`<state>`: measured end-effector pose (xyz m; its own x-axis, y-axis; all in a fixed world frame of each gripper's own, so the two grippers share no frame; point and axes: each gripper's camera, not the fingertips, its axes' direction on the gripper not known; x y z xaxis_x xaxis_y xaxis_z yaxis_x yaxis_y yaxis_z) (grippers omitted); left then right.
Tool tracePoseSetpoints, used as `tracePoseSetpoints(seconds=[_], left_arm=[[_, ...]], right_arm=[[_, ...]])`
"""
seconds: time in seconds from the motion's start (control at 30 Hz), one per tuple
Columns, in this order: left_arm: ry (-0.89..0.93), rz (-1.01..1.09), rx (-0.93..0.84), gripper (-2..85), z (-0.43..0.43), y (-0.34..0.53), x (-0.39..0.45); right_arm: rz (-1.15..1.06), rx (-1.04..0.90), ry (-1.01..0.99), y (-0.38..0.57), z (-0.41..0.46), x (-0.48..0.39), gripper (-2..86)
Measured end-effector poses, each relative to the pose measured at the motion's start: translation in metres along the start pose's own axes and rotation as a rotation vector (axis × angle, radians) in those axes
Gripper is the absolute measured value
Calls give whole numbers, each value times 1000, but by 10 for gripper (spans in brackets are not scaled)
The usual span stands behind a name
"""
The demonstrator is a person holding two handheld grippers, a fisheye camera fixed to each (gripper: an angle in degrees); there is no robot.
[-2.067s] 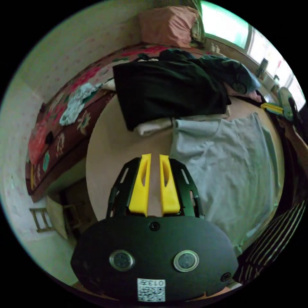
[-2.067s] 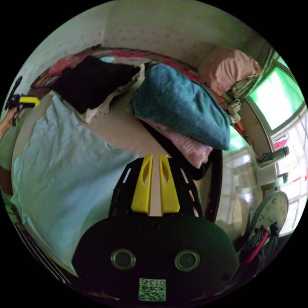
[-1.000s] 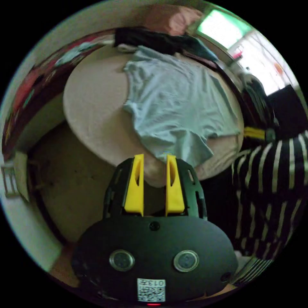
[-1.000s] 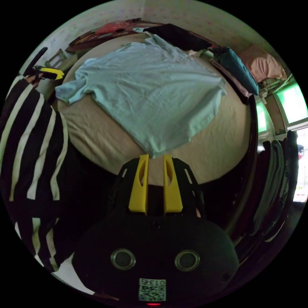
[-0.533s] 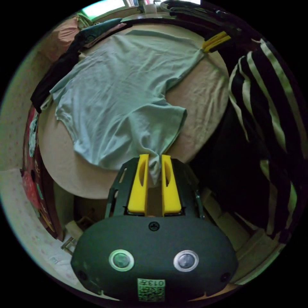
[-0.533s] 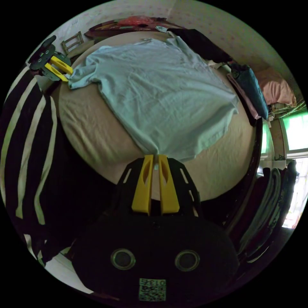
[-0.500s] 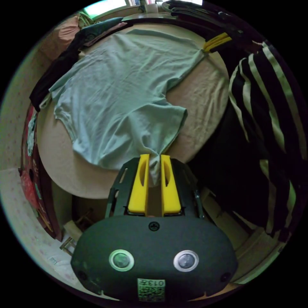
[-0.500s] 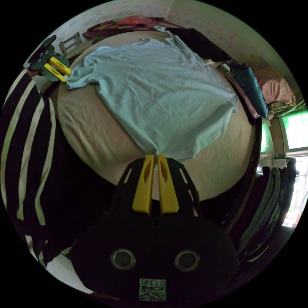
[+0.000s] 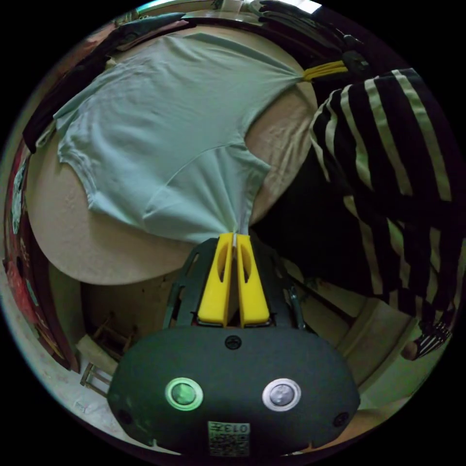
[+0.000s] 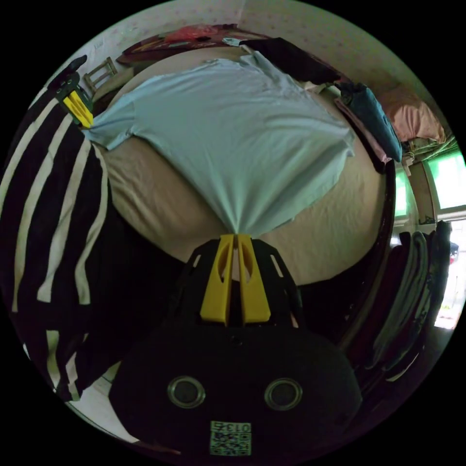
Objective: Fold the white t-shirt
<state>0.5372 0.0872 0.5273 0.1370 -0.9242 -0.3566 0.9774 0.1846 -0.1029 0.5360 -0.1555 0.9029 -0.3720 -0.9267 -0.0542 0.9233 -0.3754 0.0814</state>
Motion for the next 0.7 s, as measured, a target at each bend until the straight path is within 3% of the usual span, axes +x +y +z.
tracePoseSetpoints(seconds=[0.17, 0.7], left_arm=[[86, -38, -18, 4, -1, -4, -21], [-108, -31, -2, 12, -105, -63, -151]], right_arm=[[-46, -45, -25, -1, 10, 4, 8], [77, 144, -4, -77, -35, 134, 16]])
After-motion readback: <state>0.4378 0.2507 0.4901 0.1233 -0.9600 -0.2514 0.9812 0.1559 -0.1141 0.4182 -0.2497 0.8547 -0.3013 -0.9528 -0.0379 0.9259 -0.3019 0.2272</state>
